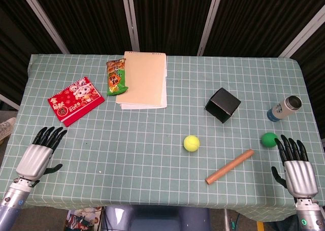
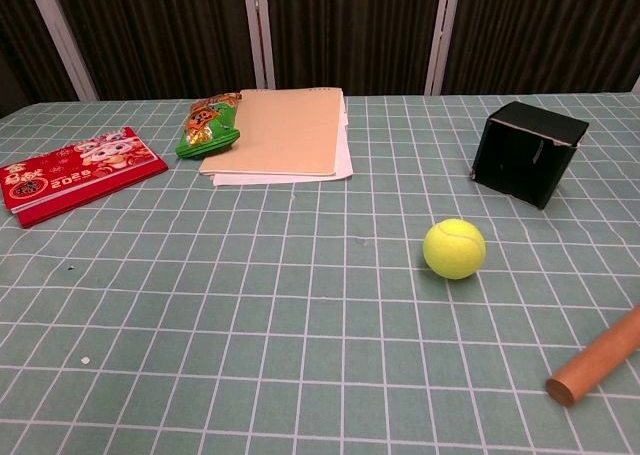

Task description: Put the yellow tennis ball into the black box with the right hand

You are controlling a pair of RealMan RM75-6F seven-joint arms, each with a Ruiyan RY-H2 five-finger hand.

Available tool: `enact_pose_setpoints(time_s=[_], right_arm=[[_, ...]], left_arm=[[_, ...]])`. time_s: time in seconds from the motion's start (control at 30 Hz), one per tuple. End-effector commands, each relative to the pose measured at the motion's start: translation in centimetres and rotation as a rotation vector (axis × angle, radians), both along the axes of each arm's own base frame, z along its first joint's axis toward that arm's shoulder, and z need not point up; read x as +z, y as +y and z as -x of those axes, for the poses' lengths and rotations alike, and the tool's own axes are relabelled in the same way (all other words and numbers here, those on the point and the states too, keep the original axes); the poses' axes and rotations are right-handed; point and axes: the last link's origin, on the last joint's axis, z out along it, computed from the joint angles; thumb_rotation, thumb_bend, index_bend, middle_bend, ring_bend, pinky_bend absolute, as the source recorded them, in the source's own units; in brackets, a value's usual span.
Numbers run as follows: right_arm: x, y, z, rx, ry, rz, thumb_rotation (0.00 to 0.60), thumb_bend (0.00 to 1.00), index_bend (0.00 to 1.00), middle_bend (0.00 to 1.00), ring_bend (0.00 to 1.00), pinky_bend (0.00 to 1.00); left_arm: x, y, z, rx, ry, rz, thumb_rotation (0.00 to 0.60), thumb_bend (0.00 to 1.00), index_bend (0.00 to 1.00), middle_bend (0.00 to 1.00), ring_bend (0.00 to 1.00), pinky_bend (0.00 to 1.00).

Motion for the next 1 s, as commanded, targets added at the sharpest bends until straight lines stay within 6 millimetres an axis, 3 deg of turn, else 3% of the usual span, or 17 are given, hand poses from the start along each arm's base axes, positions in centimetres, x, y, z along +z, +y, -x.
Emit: enact_pose_setpoints(time_s=[0.03,0.27,0.33,0.4,0.5,0.7,1.0], right_arm=[[-0.2,0.0,0.0,-0.001,0.006,-0.008,0.600,0.38,0.00,0.00,0.00,0.00],[-0.7,-0.1,-0.3,0.013,-0.008,-0.027,0.600,0.38,0.00,0.02,0.01,0.00],[-1.2,-0.3,-0.9,0.040,-0.042,-0.033,0.600,0.38,0.04,0.09,0.07,0.06],[-1.9,-0.5,-1.5,0.079,-0.076,-0.034,0.600,0.38,0.16,0.23,0.20,0.24],[-3.7,-1.1,-2.7,0.147,-0.133,-0.036,0.600,0.41,0.29,0.35,0.34,0.43],[-8.0,-3.1,-4.2,0.185,-0.190,-0.157,0.600,0.51,0.35,0.42,0.43,0.53],[-11.3,-3.8,-7.2,0.268,-0.184,-0.222,0.600,0.57,0.44,0.49,0.53,0.65]], left_arm=[[0.0,0.0,0.1,0.003,0.001,-0.001,0.600,0.05,0.00,0.04,0.00,0.00],[-0.3,0.1,0.2,0.011,0.009,0.004,0.600,0.05,0.00,0.04,0.00,0.00],[-0.3,0.1,0.1,0.009,0.009,0.004,0.600,0.05,0.00,0.04,0.00,0.00],[-0.3,0.1,0.0,0.004,0.007,0.001,0.600,0.05,0.00,0.04,0.00,0.00],[-0.4,0.1,0.1,0.010,0.005,0.007,0.600,0.05,0.00,0.04,0.00,0.00],[-0.8,0.3,0.2,0.011,0.012,0.024,0.600,0.05,0.00,0.05,0.00,0.00],[-0.5,0.6,0.5,0.017,0.004,0.009,0.600,0.05,0.00,0.05,0.00,0.00]])
